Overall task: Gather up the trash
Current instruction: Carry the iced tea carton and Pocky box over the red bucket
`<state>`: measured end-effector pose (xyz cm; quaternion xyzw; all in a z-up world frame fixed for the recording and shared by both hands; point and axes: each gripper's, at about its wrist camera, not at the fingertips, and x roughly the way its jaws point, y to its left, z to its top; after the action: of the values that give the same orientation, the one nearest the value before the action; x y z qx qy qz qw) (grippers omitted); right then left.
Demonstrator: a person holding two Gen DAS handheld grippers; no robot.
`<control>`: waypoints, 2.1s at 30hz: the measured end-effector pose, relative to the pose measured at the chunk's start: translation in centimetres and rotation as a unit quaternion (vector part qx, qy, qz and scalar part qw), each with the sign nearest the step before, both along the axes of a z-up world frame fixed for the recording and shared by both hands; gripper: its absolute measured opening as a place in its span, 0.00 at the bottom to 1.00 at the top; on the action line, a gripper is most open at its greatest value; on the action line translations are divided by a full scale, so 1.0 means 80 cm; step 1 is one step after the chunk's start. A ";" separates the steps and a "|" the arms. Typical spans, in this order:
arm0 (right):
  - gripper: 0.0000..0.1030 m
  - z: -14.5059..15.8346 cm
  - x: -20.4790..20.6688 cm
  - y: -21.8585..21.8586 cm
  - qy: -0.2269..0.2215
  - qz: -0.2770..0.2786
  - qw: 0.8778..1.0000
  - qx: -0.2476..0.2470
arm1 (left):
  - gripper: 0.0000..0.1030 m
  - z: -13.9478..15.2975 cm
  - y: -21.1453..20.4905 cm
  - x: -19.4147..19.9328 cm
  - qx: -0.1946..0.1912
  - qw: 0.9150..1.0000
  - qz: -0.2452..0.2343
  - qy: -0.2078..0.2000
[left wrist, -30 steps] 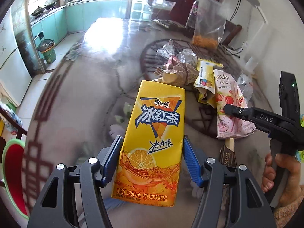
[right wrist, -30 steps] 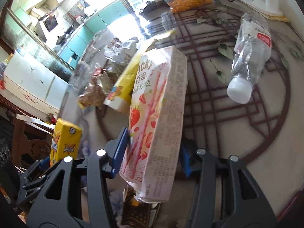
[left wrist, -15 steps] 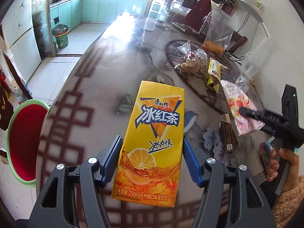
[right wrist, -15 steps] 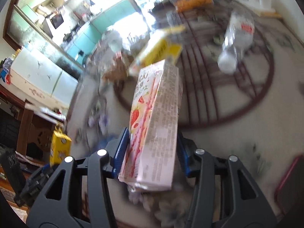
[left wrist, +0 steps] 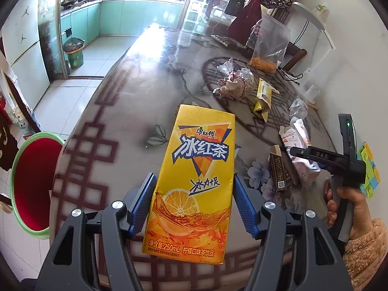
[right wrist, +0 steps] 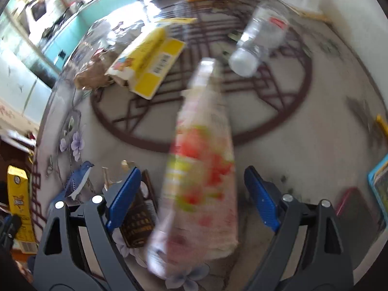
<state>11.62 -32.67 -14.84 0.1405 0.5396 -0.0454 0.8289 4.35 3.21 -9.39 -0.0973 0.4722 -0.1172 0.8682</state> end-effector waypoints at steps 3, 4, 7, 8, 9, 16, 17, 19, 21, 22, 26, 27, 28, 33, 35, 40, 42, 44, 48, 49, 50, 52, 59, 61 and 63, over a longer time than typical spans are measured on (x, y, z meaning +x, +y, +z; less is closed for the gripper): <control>0.59 -0.008 0.000 -0.007 0.012 -0.001 1.000 0.012 | 0.59 -0.003 -0.001 0.001 -0.004 1.000 0.003 0.005; 0.58 -0.011 0.001 -0.005 0.013 0.003 1.000 0.017 | 0.59 -0.003 -0.002 0.000 -0.004 1.000 0.003 0.006; 0.57 -0.006 0.000 0.000 -0.001 0.012 1.000 0.023 | 0.59 -0.004 -0.003 -0.001 -0.002 1.000 0.002 0.006; 0.57 -0.001 -0.008 0.003 -0.012 0.013 0.999 0.029 | 0.59 -0.003 -0.002 -0.001 -0.002 1.000 0.002 0.006; 0.57 0.005 -0.011 0.003 -0.023 0.014 0.999 0.033 | 0.59 -0.003 -0.001 -0.001 -0.002 1.000 0.003 0.005; 0.23 0.056 -0.037 0.027 -0.071 0.054 0.995 0.049 | 0.59 0.002 0.014 -0.003 -0.006 1.000 0.017 -0.004; 0.23 0.059 -0.038 0.031 -0.072 0.060 0.995 0.044 | 0.59 0.002 0.016 -0.003 -0.008 1.000 0.019 -0.004; 0.23 0.063 -0.039 0.038 -0.073 0.067 0.995 0.034 | 0.58 0.002 0.023 -0.005 -0.012 1.000 0.024 -0.004; 0.23 0.066 -0.039 0.041 -0.076 0.064 0.994 0.041 | 0.58 0.003 0.029 -0.009 -0.012 1.000 0.027 -0.006; 0.23 0.069 -0.039 0.044 -0.081 0.064 0.994 0.045 | 0.58 0.005 0.033 -0.010 -0.012 0.999 0.029 -0.008; 0.23 0.098 -0.051 0.059 -0.111 0.083 0.989 0.053 | 0.57 0.008 0.054 -0.015 -0.008 0.999 0.045 -0.015; 0.23 0.105 -0.050 0.067 -0.117 0.091 0.988 0.052 | 0.56 0.008 0.061 -0.016 -0.010 0.999 0.051 -0.016; 0.23 0.114 -0.051 0.078 -0.123 0.102 0.986 0.051 | 0.56 0.008 0.069 -0.017 -0.012 0.998 0.057 -0.017; 0.23 0.134 -0.051 0.126 -0.135 0.141 0.979 0.059 | 0.56 0.007 0.102 -0.021 -0.022 0.996 0.081 -0.019; 0.23 0.135 -0.049 0.146 -0.133 0.155 0.976 0.069 | 0.56 0.010 0.113 -0.024 -0.024 0.996 0.087 -0.027; 0.23 0.136 -0.048 0.206 -0.128 0.203 0.969 0.068 | 0.56 0.017 0.146 -0.030 -0.021 0.993 0.109 -0.040; 0.23 0.136 -0.048 0.227 -0.125 0.218 0.965 0.069 | 0.56 0.018 0.162 -0.032 -0.019 0.992 0.122 -0.041; 0.23 0.136 -0.047 0.256 -0.122 0.239 0.961 0.071 | 0.56 0.018 0.177 -0.035 -0.016 0.990 0.135 -0.041; 0.23 0.132 -0.043 0.305 -0.114 0.272 0.952 0.082 | 0.56 0.013 0.215 -0.042 -0.010 0.985 0.166 -0.037; 0.23 0.130 -0.042 0.317 -0.112 0.281 0.950 0.084 | 0.56 0.011 0.224 -0.044 -0.009 0.984 0.174 -0.035; 0.23 0.128 -0.041 0.333 -0.109 0.291 0.947 0.084 | 0.56 0.008 0.233 -0.046 -0.008 0.983 0.181 -0.032; 0.23 0.123 -0.040 0.364 -0.101 0.313 0.940 0.085 | 0.56 0.003 0.248 -0.049 -0.009 0.981 0.194 -0.029; 0.23 0.097 -0.038 0.442 -0.073 0.360 0.926 0.092 | 0.56 -0.016 0.294 -0.051 -0.007 0.973 0.231 -0.015; 0.23 0.089 -0.035 0.455 -0.064 0.364 0.924 0.094 | 0.56 -0.022 0.306 -0.047 -0.001 0.971 0.240 -0.011; 0.23 0.081 -0.031 0.465 -0.057 0.368 0.924 0.090 | 0.56 -0.027 0.316 -0.043 0.000 0.969 0.248 -0.005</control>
<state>9.15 4.51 -8.35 0.0083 0.5067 0.3202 0.8004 0.93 28.50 -11.58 -0.2106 0.4288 0.1010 0.8727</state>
